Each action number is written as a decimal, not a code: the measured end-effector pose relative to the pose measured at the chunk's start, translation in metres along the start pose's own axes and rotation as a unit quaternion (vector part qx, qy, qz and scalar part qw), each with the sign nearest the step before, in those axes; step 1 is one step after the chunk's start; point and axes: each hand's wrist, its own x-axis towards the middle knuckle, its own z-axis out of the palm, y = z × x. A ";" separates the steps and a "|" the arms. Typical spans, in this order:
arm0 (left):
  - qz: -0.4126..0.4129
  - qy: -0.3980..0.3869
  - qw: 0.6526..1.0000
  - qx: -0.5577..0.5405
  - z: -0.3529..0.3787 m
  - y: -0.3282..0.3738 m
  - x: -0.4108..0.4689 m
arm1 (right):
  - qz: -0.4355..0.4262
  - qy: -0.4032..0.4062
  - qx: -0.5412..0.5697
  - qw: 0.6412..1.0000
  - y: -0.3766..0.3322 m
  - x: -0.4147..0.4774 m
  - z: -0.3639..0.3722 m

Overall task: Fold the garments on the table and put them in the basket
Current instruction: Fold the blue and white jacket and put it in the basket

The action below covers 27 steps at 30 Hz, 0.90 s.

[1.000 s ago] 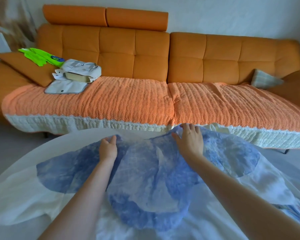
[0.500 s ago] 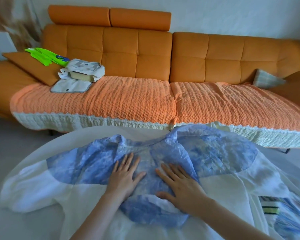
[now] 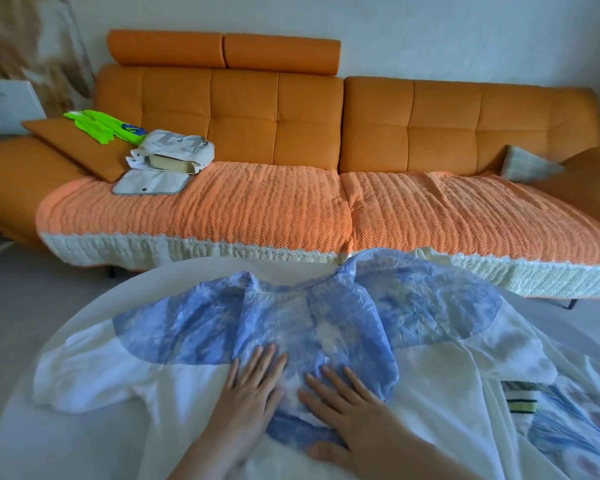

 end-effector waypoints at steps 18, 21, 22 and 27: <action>0.030 -0.042 0.995 -0.080 -0.053 0.116 0.024 | 0.433 0.335 0.378 0.747 0.135 -0.089 -0.058; 0.017 -0.022 1.000 -0.007 -0.030 0.131 0.023 | 0.557 0.275 0.395 0.677 0.168 -0.119 -0.052; 0.004 -0.058 0.998 0.015 -0.021 0.133 0.019 | 0.580 0.252 0.408 0.658 0.179 -0.124 -0.047; 0.045 -0.067 0.996 -0.026 0.018 0.131 0.007 | 0.569 0.207 0.589 0.535 0.207 -0.136 -0.045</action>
